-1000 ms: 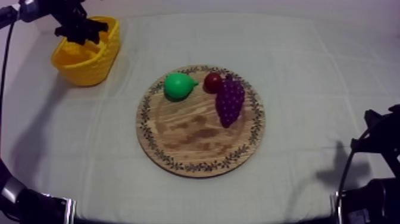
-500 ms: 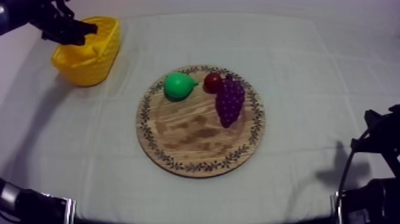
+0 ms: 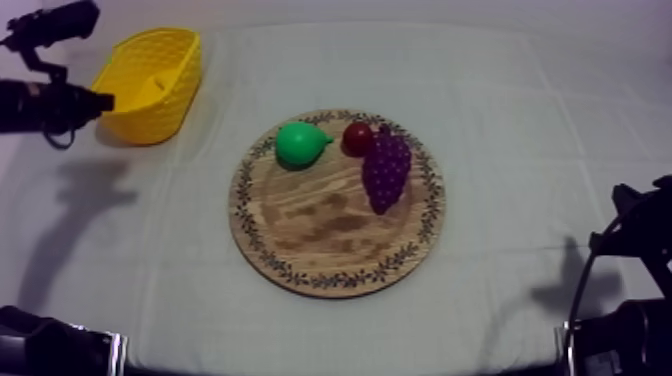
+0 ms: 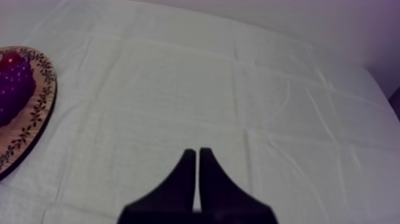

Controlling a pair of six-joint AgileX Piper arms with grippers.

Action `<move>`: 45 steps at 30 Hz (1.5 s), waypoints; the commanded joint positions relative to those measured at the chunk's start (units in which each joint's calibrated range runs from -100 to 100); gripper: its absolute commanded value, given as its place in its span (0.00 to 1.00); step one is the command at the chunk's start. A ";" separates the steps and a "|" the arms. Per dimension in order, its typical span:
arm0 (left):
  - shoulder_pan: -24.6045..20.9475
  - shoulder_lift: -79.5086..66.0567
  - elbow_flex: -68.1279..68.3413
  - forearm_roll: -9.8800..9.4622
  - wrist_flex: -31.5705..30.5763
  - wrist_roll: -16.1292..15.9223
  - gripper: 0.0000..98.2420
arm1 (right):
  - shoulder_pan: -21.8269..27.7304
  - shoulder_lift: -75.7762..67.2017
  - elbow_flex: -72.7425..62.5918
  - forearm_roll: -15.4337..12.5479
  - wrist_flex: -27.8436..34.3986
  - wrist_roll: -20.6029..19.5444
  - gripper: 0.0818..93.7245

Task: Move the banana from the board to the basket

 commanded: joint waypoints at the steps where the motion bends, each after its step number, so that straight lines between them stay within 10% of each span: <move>1: -0.50 -11.03 11.97 0.89 -2.57 -0.91 0.00 | -0.01 -0.02 0.02 0.01 -0.02 0.00 0.00; 18: -3.52 -52.89 41.73 3.41 -0.87 -1.84 0.00 | -0.01 -0.02 0.02 0.01 -0.02 0.00 0.00; 38: 0.86 -74.00 43.12 2.56 5.44 -2.12 0.00 | -0.01 -0.02 0.02 0.01 -0.02 0.00 0.00; 45: 1.59 -74.50 45.31 1.95 -2.01 3.11 0.00 | -0.01 -0.02 0.02 0.01 -0.02 0.00 0.00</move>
